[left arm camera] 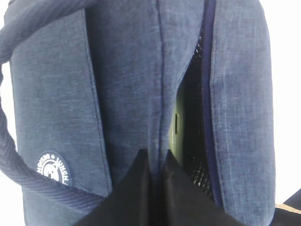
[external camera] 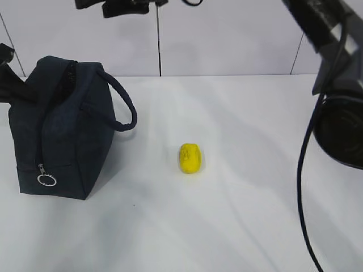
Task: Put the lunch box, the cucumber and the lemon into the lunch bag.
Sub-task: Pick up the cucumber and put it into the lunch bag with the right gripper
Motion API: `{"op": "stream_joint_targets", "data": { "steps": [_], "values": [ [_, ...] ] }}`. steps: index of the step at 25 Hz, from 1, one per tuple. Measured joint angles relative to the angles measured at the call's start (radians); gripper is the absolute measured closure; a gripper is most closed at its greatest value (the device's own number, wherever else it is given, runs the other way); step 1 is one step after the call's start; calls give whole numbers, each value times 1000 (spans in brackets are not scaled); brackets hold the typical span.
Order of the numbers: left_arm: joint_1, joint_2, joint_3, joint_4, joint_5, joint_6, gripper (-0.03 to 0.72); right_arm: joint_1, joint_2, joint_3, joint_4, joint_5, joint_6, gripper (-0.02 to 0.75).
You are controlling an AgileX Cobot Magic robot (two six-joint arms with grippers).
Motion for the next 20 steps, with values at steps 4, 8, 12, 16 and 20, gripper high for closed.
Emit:
{"op": "stream_joint_targets", "data": {
  "steps": [4,8,12,16,20],
  "values": [
    [0,0,0,0,0,0,689,24,-88,0,-253,4,-27,297],
    [0,0,0,0,0,0,689,42,-126,-1,-406,8,-30,297],
    [0,0,0,0,8,0,689,42,-128,-1,-510,12,-12,297],
    [0,0,0,2,11,0,689,42,-140,48,-630,13,-6,297],
    [0,0,0,2,11,0,689,42,-150,99,-777,14,-3,309]
  ]
}}
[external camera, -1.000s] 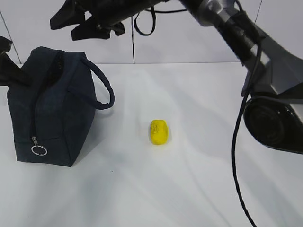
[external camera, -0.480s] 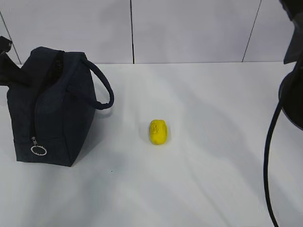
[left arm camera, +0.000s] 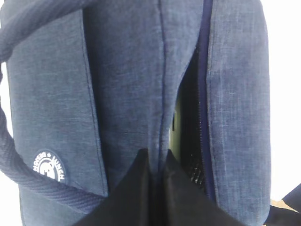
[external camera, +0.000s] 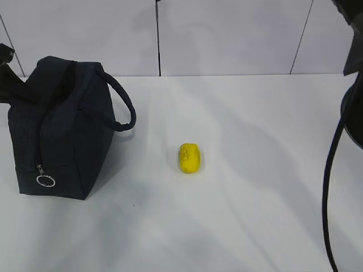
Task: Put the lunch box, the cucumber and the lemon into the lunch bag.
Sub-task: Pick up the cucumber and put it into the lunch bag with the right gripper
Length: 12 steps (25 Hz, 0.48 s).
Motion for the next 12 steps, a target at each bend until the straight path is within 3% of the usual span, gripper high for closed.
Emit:
{"op": "stream_joint_targets", "data": {
  "steps": [7,12],
  "values": [
    [0,0,0,0,0,0,689,0,-25,54,-2,2,14,311],
    [0,0,0,6,3,0,689,0,-121,297,-8,0,-4,311]
  ]
}}
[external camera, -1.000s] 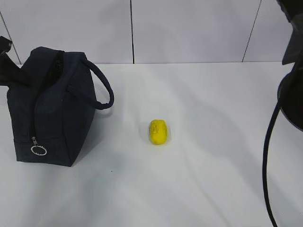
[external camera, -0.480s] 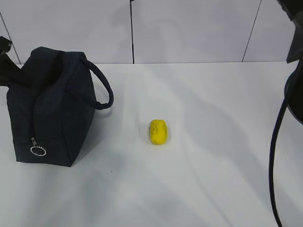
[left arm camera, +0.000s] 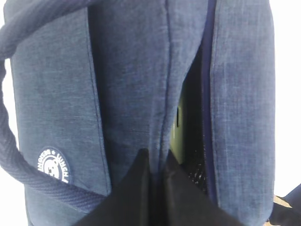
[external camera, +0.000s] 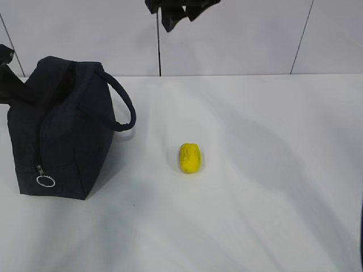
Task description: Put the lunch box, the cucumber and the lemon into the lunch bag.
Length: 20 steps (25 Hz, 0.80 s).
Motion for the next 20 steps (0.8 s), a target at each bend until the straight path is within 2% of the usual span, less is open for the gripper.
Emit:
{"op": "stream_joint_targets", "data": {
  "steps": [8,16,20],
  "values": [
    [0,0,0,15,8,0,689,0,-309,445,-6,-4,18,311],
    [0,0,0,20,35,0,689,0,-501,771,-6,-15,133,311],
    [0,0,0,20,47,0,689,0,-579,968,-6,-119,238,311]
  ]
}}
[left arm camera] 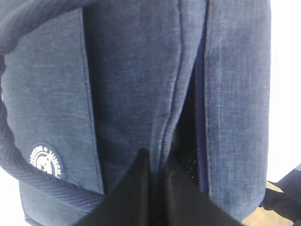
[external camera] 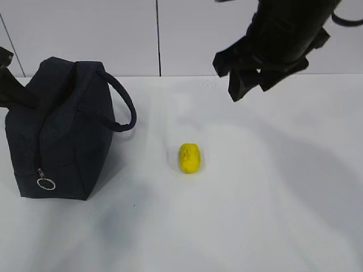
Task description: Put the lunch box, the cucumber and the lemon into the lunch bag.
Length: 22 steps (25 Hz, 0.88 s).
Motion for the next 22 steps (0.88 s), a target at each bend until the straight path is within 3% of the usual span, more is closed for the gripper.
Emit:
{"op": "stream_joint_targets", "data": {
  "steps": [7,22],
  "values": [
    [0,0,0,3,9,0,689,0,-86,301,76,-272,83,312],
    [0,0,0,7,20,-2,689,0,10,319,101,-505,87,313]
  ]
}}
